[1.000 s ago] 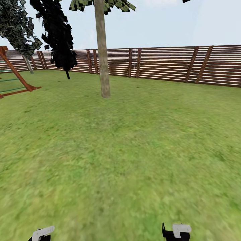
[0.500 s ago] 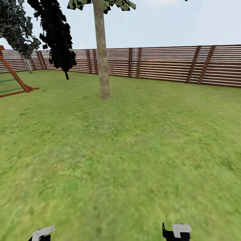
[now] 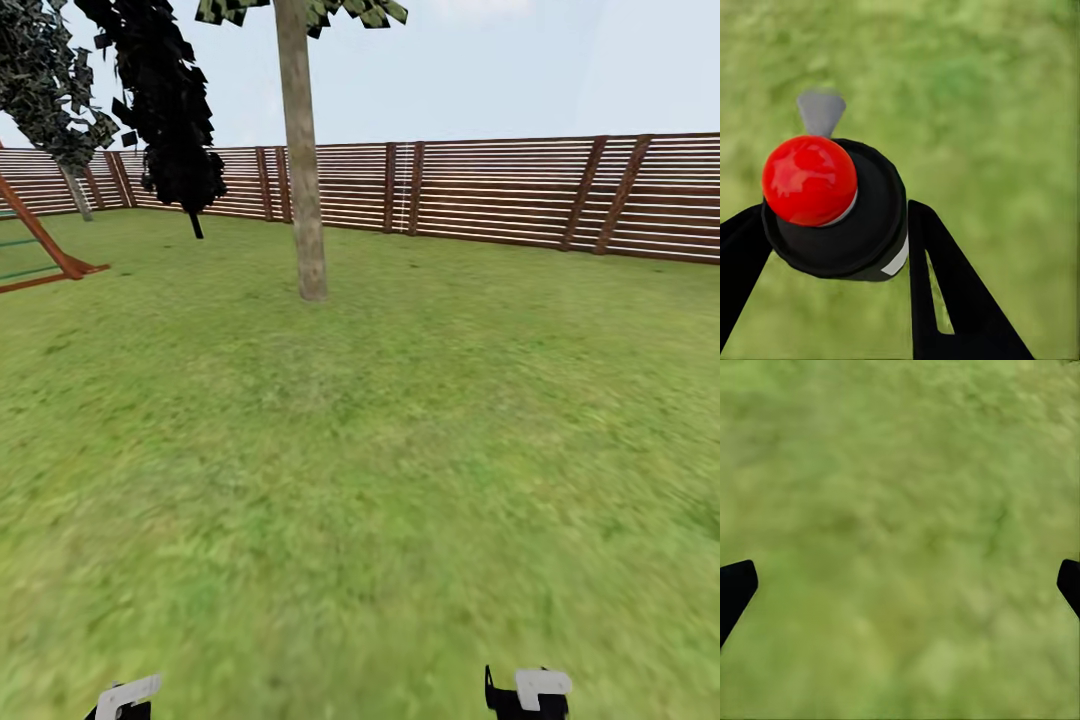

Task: In the garden, pick up the pesticide atomizer on the floor and spray pesticide onto both trees until each tree trunk is fully covered.

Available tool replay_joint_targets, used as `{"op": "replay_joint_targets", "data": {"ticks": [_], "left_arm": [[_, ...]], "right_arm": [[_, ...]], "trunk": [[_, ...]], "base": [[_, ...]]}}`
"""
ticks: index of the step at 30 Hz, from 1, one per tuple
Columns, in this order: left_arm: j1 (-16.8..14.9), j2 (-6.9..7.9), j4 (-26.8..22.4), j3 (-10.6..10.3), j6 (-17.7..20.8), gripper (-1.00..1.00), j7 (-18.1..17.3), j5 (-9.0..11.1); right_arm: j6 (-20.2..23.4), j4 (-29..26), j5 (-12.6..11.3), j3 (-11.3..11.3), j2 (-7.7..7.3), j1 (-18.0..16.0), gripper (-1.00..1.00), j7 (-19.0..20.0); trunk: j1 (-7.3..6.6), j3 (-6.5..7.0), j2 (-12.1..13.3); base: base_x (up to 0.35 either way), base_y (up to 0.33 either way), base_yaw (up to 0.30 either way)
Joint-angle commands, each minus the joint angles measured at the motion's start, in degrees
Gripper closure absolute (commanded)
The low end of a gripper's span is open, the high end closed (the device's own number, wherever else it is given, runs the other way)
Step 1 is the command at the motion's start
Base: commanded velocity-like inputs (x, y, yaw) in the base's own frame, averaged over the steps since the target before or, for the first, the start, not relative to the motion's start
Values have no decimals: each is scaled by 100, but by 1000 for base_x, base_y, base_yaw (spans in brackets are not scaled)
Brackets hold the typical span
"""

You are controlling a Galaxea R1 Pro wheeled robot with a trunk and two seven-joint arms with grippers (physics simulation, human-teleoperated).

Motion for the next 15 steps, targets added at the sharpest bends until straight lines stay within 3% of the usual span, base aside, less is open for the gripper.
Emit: {"op": "replay_joint_targets", "data": {"ticks": [1, 15], "left_arm": [[0, 0, -1, -1, 0, 100, -1, 1], [0, 0, -1, 0, 0, 100, -1, 6]], "right_arm": [[0, 0, 0, 0, 0, 0, -100, 1], [0, 0, 0, 0, 0, 0, -100, 0]], "trunk": [[0, 0, 0], [0, 0, 0]], "base": [[338, 0, 0], [338, 0, 0]]}}
